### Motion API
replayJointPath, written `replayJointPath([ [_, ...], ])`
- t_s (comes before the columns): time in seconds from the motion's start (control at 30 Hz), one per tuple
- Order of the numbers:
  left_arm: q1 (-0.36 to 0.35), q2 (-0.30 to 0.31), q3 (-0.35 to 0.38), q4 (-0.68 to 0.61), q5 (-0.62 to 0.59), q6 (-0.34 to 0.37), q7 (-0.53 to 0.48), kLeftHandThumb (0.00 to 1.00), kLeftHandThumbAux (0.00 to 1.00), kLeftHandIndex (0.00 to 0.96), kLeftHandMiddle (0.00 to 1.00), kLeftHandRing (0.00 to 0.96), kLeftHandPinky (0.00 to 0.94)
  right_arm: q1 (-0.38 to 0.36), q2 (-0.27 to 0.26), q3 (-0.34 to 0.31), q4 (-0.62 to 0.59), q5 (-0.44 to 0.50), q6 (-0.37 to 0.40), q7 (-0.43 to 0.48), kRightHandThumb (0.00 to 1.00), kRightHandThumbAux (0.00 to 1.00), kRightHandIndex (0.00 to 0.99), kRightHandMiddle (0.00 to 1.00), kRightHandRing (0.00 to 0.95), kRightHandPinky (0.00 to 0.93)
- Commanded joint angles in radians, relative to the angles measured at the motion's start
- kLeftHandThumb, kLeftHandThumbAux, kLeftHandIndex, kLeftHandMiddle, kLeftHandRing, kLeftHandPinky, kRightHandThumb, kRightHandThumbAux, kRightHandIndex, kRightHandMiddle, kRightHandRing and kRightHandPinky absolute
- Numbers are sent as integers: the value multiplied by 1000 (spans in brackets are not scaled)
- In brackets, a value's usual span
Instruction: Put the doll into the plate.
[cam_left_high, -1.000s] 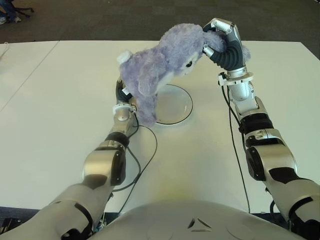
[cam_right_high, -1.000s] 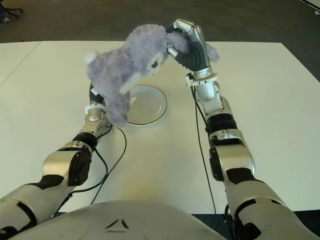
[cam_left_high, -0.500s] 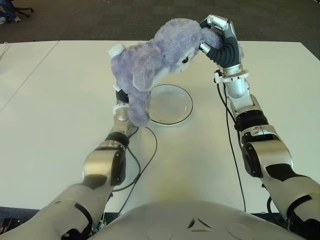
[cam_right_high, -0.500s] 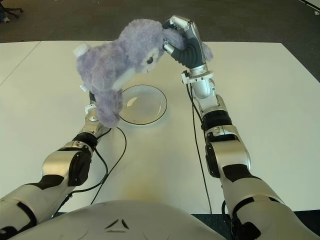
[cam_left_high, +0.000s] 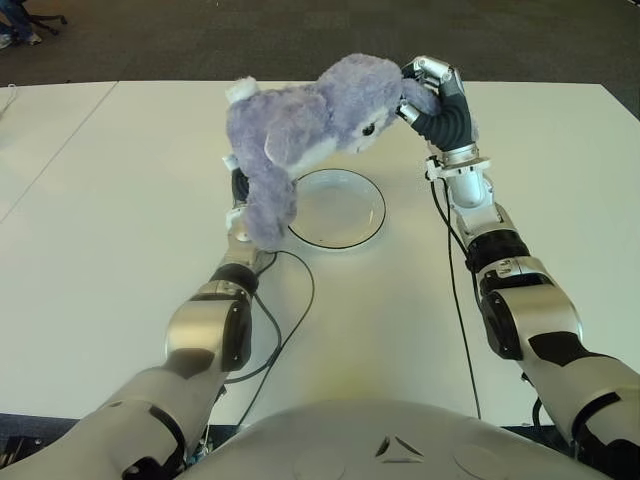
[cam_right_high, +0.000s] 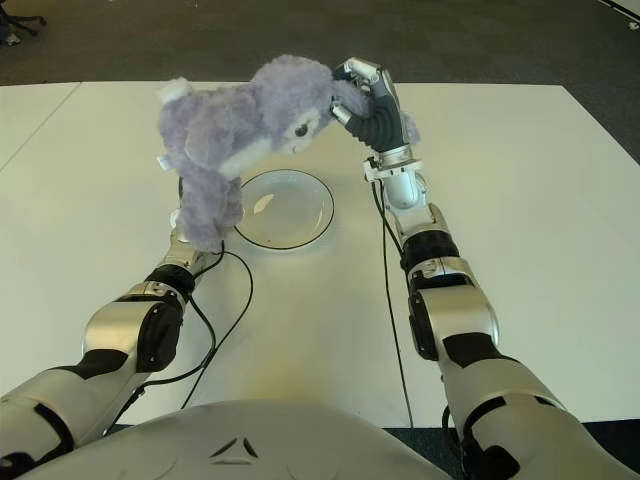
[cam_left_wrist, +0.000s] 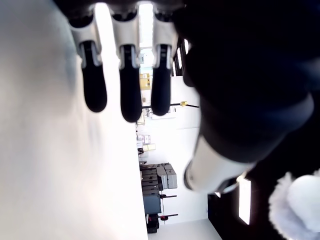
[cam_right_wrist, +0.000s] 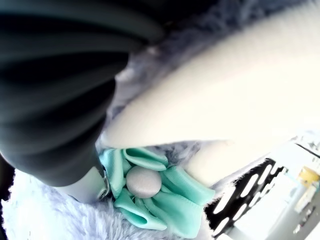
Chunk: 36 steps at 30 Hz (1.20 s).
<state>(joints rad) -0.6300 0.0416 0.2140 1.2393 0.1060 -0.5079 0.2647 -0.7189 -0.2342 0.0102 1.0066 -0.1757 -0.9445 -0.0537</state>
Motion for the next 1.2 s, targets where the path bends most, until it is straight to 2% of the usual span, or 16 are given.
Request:
replayJointPath([
  [0.03, 183, -40, 1, 121, 1, 116, 14, 162, 895, 224, 339, 366, 379, 77, 55, -48, 68, 150, 115, 185, 692, 723, 437, 865, 875, 847],
  [0.13, 183, -41, -1, 121, 3, 117, 16, 166, 901, 231, 342, 370, 401, 108, 62, -73, 63, 213, 205, 279, 694, 722, 437, 862, 873, 844],
  [0.23, 184, -44, -4, 121, 6, 116, 16, 168, 902, 238, 345, 372, 401, 146, 62, -79, 55, 233, 267, 328, 695, 721, 438, 861, 873, 846],
  [0.4, 185, -45, 0, 121, 2, 118, 9, 172, 900, 243, 343, 372, 388, 213, 54, -57, 25, 211, 300, 365, 695, 722, 437, 863, 874, 845],
  [0.57, 184, -47, 2, 120, 0, 115, 8, 183, 898, 230, 342, 370, 387, 285, 21, -13, 4, 151, 326, 384, 692, 724, 437, 864, 873, 840],
  [0.77, 183, -52, 5, 120, -3, 112, 4, 193, 911, 234, 349, 372, 384, 325, -8, 29, -36, 91, 386, 347, 689, 724, 437, 859, 865, 843],
  [0.9, 183, -54, 3, 119, -2, 107, 5, 179, 897, 229, 341, 370, 384, 356, -10, 62, -150, 33, 494, 274, 689, 723, 437, 863, 871, 871],
  [1.03, 181, -56, 1, 119, 0, 108, 8, 166, 893, 223, 338, 368, 390, 383, -16, 86, -224, -8, 559, 233, 689, 723, 437, 864, 870, 868],
  [1.2, 181, -56, 1, 119, 1, 110, 7, 170, 897, 230, 338, 368, 387, 384, -25, 106, -211, -37, 602, 195, 688, 723, 437, 862, 867, 861],
])
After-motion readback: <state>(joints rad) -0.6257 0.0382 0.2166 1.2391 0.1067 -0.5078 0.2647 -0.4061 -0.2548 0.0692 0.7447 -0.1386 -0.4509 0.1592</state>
